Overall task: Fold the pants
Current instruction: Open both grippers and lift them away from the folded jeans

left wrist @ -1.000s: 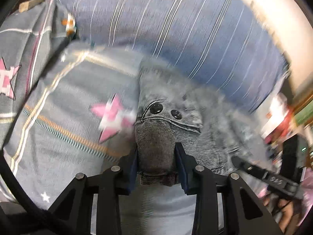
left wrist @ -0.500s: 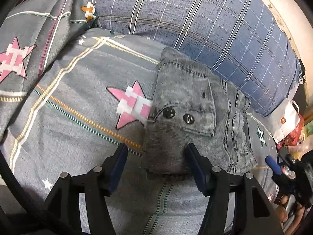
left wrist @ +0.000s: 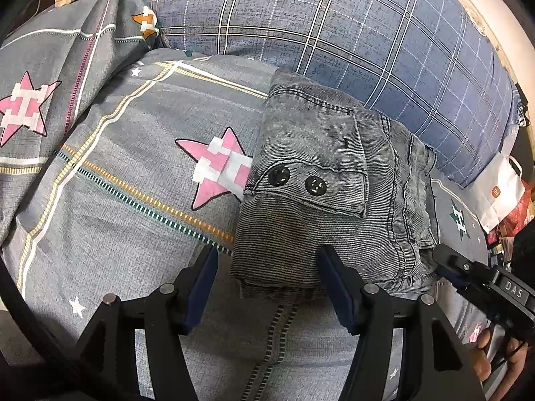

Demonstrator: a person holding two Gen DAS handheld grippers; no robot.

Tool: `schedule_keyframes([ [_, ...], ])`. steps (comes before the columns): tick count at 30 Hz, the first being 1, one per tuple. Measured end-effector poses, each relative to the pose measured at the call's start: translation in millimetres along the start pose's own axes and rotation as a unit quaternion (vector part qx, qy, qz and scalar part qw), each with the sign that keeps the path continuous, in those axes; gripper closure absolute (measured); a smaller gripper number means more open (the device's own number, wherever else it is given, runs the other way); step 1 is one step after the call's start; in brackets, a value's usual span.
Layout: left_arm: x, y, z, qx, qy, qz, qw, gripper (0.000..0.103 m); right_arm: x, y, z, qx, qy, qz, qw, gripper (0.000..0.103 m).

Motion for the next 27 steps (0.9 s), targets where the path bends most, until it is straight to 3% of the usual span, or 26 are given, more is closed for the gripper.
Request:
schedule_keyframes([
  [3,0,-1,-1,0.008,-0.003,0.007,0.9999,0.039,12,-10,0,-0.002,0.016,-0.039,0.999,0.071],
  [5,-2,-1,-2,0.018,-0.005,0.017,0.9997,0.038,17,-11,0,0.004,0.017,-0.049,0.999,0.091],
  [6,-2,-1,-1,0.019,-0.006,0.018,0.9996,0.038,15,-10,2,-0.006,0.008,-0.062,0.998,0.092],
  [8,-3,0,-1,0.023,-0.007,0.020,0.9995,0.038,-4,-3,5,-0.015,-0.020,-0.047,0.999,0.096],
  [11,0,-1,-2,0.027,-0.004,0.023,0.9994,0.038,-32,7,3,-0.030,-0.042,-0.040,0.998,0.098],
  [14,4,0,-2,0.033,-0.001,0.032,0.9989,0.035,-7,-19,-11,-0.038,-0.010,-0.101,0.994,0.098],
  [16,3,0,-2,0.040,-0.006,0.040,0.9984,0.033,7,-31,-17,-0.003,0.000,-0.083,0.997,0.099],
  [23,1,5,-2,0.029,-0.003,0.030,0.9991,0.028,5,-29,-19,-0.009,0.003,-0.101,0.995,0.097],
  [27,0,6,-3,0.038,-0.008,0.043,0.9983,0.024,0,-32,-20,0.006,0.006,-0.098,0.995,0.095],
])
Point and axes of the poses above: each gripper's, at about its wrist camera, not at the fingertips, and x roughly the way its jaws point, y to its left, z to its top, the point moved 10 cm from there along x, roughly the way its jaws point, and after that the axes turned 2 degrees about x, right-handed, at the moved point
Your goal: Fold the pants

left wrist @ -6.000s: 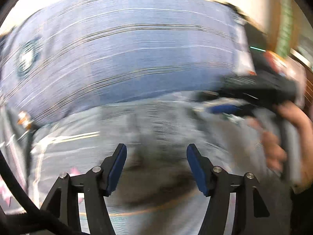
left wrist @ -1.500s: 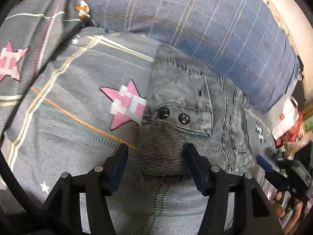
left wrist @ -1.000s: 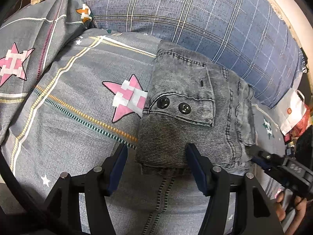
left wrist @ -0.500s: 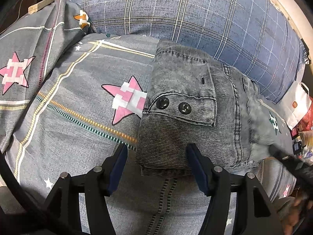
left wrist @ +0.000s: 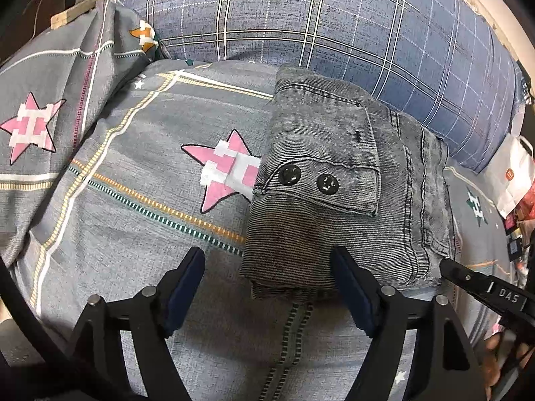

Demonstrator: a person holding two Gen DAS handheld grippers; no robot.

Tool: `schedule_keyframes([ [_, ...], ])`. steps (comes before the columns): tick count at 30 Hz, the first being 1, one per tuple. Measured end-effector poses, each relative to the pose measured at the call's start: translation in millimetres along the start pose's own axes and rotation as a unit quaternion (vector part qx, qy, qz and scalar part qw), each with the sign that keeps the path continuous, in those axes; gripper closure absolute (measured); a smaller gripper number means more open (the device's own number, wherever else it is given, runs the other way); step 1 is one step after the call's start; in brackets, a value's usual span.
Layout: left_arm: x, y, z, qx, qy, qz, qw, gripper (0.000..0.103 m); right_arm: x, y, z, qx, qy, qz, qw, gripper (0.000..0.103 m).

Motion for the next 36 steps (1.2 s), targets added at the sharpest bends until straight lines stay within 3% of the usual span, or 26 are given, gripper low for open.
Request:
schedule_keyframes([
  [8,-16,4,-12,0.007,-0.018,0.021,0.9996,0.021,-4,-6,-16,0.034,0.022,0.016,0.999,0.093],
  [11,-27,0,-18,0.017,-0.039,0.032,0.9986,0.021,-7,-5,-28,0.017,-0.007,0.004,1.000,0.093],
  [13,-33,-4,-21,0.033,-0.056,0.051,0.9966,0.021,-10,-1,-39,0.015,-0.009,0.021,1.000,0.093],
  [15,-39,-11,-20,0.056,-0.077,0.075,0.9927,0.021,-14,4,-44,-0.005,-0.013,0.010,1.000,0.085],
  [16,-43,-13,-19,0.066,-0.087,0.085,0.9904,0.021,-16,8,-46,-0.022,-0.018,0.004,1.000,0.071],
  [17,-50,-17,-16,0.084,-0.109,0.103,0.9851,0.021,-19,12,-46,-0.032,-0.024,0.002,0.999,0.048],
  [18,-54,-18,-14,0.093,-0.120,0.114,0.9819,0.021,-24,17,-46,-0.044,-0.035,0.002,0.998,0.041],
  [22,-67,-15,-11,0.089,-0.152,0.142,0.9740,0.021,-38,44,-50,-0.107,-0.074,0.001,0.992,0.040],
  [28,-71,-8,-15,0.058,-0.131,0.120,0.9824,0.021,-50,49,-45,-0.116,-0.106,-0.019,0.987,0.040],
  [33,-88,-8,-21,0.065,-0.118,0.144,0.9803,0.021,-70,59,-40,-0.133,-0.131,-0.025,0.982,0.040],
  [36,-111,-13,-25,0.070,-0.121,0.139,0.9804,0.021,-84,66,-44,-0.134,-0.142,-0.012,0.981,0.040],
])
Point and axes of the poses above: each gripper's, at about its wrist camera, not at the fingertips, and x roughly the way its jaws point, y to its left, z to its top, the point moved 10 cm from there along x, roughly the way its jaws point, and after that the axes turned 2 degrees about x, right-handed, at the moved point
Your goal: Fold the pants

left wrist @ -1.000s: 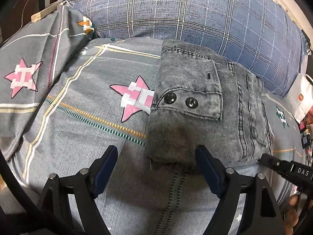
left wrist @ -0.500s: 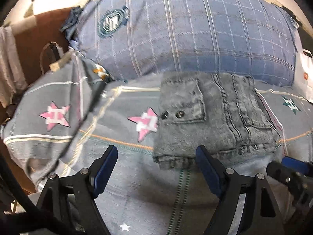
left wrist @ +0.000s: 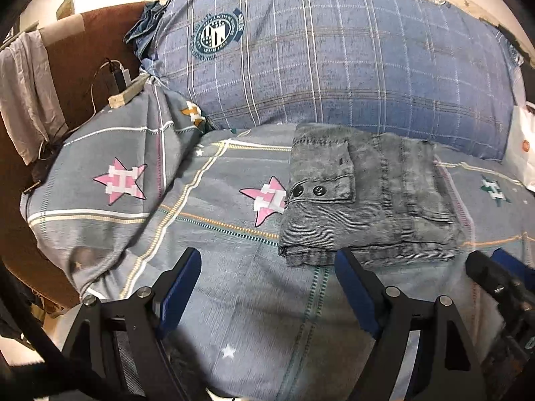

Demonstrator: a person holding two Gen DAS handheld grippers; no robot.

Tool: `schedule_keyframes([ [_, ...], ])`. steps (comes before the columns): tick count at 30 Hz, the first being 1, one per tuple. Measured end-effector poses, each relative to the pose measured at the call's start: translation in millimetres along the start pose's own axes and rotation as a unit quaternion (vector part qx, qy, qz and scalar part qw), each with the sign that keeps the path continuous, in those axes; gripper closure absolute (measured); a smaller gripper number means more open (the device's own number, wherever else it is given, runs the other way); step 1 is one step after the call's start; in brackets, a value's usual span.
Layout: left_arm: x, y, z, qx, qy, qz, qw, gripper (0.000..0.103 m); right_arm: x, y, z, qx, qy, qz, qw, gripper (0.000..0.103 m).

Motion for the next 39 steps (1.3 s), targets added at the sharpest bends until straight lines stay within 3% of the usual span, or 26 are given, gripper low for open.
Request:
schedule_keyframes([
  [7,-37,-2,3,0.036,-0.013,0.014,0.9992,0.021,-34,-3,-10,-0.008,-0.007,-0.015,1.000,0.040],
  [10,-43,2,6,0.020,-0.006,-0.002,0.9998,0.020,-45,-5,-9,-0.013,-0.006,-0.039,0.999,0.040],
  [16,-55,8,14,0.024,-0.029,0.008,0.9993,0.020,-62,0,0,-0.021,-0.021,-0.060,0.998,0.040],
  [39,-49,11,11,0.016,-0.025,0.018,0.9994,0.020,-59,4,-2,-0.032,-0.014,-0.074,0.997,0.040],
])
Point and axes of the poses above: each gripper's, at about its wrist camera, not at the fingertips, and x roughly the way its jaws point, y to its left, z to its top, the point moved 10 cm from there along x, roughly the way its jaws point, and after that the axes turned 2 degrees about x, right-handed, at the moved point
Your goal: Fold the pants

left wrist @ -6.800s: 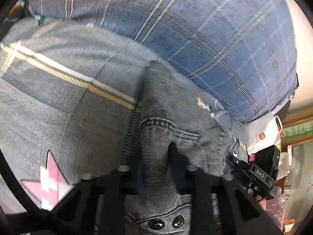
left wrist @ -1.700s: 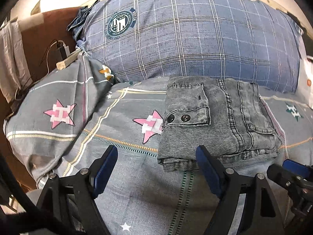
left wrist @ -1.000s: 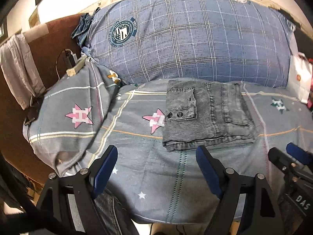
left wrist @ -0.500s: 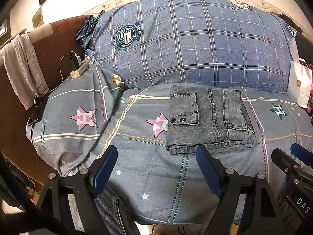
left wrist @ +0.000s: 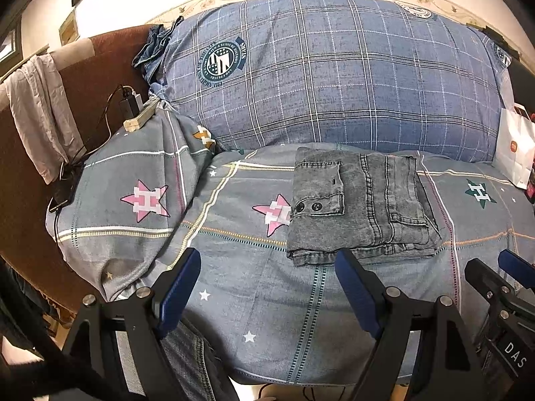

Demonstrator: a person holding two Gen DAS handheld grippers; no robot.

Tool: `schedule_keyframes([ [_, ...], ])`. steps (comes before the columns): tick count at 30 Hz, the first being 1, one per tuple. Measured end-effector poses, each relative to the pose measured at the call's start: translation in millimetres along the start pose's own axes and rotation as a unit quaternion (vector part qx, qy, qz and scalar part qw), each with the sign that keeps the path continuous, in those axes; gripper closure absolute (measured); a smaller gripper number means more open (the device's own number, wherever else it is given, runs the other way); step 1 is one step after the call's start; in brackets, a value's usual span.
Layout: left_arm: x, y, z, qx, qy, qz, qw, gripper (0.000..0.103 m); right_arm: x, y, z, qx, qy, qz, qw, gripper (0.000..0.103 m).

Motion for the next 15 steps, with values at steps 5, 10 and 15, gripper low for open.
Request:
schedule_keyframes([
  [5,-2.1,-1.4,1.7,0.005,-0.005,0.000,1.0000,0.020,-0.4,0.8,-0.4,0.000,0.000,0.000,1.000,0.040],
  [10,-2.6,-1.3,1.0,0.006,-0.004,0.001,1.0000,0.020,-1.4,0.5,0.1,-0.001,-0.001,-0.001,1.000,0.040],
  [15,-1.8,-0.1,0.8,0.004,-0.002,0.001,1.0000,0.020,-0.4,0.5,0.8,-0.003,0.001,-0.001,1.000,0.040],
])
Point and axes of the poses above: each gripper's, at about its wrist camera, not at the fingertips, and x roughly the way its jaws point, y to its left, z to its top, the point moved 10 cm from there along x, roughly the way its jaws point, and after that the axes turned 2 degrees about x, right-handed, at the moved point
